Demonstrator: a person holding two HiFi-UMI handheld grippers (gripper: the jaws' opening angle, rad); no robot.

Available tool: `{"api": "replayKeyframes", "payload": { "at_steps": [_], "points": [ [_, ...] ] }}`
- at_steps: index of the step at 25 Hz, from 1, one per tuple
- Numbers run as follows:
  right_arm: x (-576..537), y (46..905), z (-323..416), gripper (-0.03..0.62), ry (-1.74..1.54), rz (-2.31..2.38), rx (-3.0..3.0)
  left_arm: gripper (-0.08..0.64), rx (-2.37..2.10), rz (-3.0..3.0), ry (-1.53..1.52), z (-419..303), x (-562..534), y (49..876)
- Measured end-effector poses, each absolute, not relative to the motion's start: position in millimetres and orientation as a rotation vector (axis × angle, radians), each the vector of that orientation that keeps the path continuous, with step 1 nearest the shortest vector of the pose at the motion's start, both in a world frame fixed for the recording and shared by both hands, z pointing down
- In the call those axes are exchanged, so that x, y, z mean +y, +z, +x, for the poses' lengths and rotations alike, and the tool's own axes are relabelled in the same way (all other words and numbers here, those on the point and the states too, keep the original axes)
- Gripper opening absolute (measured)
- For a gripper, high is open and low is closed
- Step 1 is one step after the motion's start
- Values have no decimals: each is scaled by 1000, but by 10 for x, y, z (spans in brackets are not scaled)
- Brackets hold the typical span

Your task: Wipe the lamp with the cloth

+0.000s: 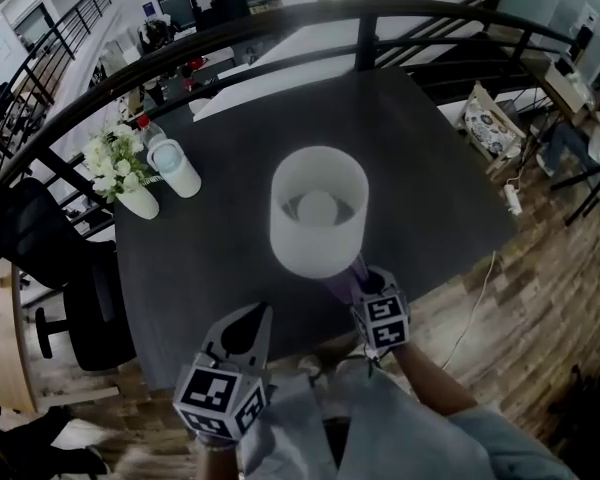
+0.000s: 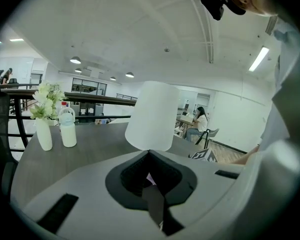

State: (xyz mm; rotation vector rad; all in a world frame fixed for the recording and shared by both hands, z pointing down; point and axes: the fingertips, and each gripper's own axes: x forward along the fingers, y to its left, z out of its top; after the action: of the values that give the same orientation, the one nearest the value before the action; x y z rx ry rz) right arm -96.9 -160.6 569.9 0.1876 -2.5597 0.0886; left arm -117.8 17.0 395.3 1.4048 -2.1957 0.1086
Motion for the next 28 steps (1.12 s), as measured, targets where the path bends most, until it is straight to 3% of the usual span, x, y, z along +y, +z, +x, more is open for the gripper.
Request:
{"api": "replayKeyframes", "payload": {
  "at_steps": [11,28],
  "points": [
    [-2142,5247,-639,51,87,233,-2562,2,-2227,1422,94,-1116,-308,3868],
    [-2054,4126,-707,49,92,35,-2702,3,-2326,1250,100,-1171,-387,3763]
  ]
}}
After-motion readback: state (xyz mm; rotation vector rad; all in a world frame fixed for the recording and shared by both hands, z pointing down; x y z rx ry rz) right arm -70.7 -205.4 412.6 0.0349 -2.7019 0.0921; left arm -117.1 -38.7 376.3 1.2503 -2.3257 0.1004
